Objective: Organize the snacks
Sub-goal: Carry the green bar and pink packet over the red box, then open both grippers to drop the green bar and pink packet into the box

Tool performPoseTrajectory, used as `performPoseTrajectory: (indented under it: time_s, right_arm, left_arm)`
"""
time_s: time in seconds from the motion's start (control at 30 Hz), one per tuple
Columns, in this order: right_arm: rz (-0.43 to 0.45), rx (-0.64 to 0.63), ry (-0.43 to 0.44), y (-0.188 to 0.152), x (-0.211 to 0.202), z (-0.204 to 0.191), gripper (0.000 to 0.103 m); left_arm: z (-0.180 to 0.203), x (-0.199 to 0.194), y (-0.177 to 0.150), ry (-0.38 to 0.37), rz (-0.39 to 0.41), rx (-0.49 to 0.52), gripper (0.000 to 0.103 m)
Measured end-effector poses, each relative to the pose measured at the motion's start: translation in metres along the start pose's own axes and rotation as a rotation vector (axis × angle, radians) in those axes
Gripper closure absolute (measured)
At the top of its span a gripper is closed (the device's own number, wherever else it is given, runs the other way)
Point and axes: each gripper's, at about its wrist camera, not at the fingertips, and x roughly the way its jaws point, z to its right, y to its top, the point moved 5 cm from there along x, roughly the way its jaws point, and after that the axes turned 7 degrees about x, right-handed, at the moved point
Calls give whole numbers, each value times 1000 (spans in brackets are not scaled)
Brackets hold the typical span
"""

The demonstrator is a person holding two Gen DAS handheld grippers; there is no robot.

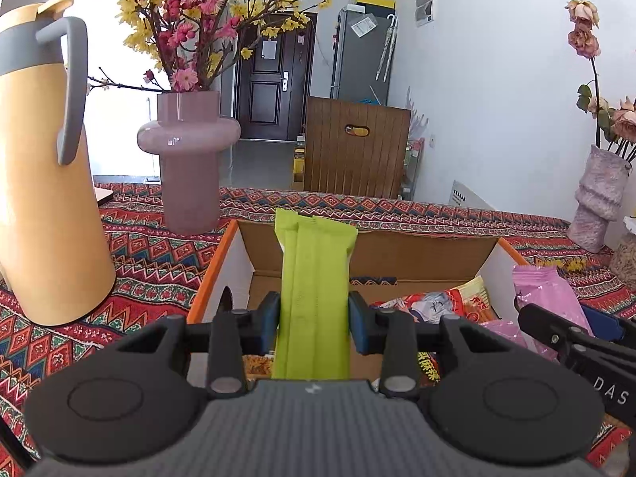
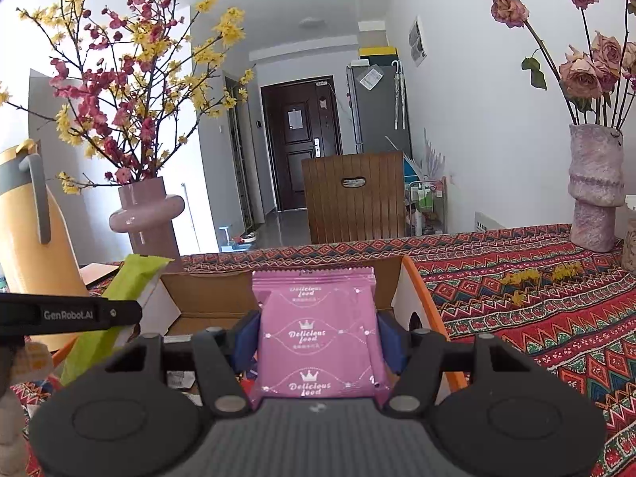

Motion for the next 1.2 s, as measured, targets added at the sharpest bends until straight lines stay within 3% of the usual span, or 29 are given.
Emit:
performPoseTrajectory:
  time_s: [0.17, 0.23, 0.27, 0.3, 0.37, 0.47, 0.9, 1.2]
  right_arm:
    - [-9, -1, -11, -2, 0, 1, 40]
    - [-4, -4, -16, -2, -2, 1, 36]
    - [0, -1, -16, -2, -3, 1, 27]
    - [5, 1, -16, -2, -5, 1, 22]
    - [16, 1, -17, -1, -7, 1, 8]
    - [33, 6, -18, 0, -11, 1, 0]
    - [43, 10, -20, 1, -14, 2, 0]
    - [51, 4, -18, 4, -17, 3, 0]
  left_arm:
    - [1, -5, -4, -8, 7, 6, 64]
    - [1, -10, -4, -21, 24, -6, 46]
    - [1, -13, -3, -11, 40, -10, 29]
    - [0, -17, -2, 4, 59, -9, 20]
    - [-1, -23, 0, 6, 86, -12, 15]
    - [0, -29, 1, 25, 117, -14, 0]
    - [-4, -33, 2, 28, 142, -52, 0]
    - [-4, -63, 14, 44, 166, -68, 0]
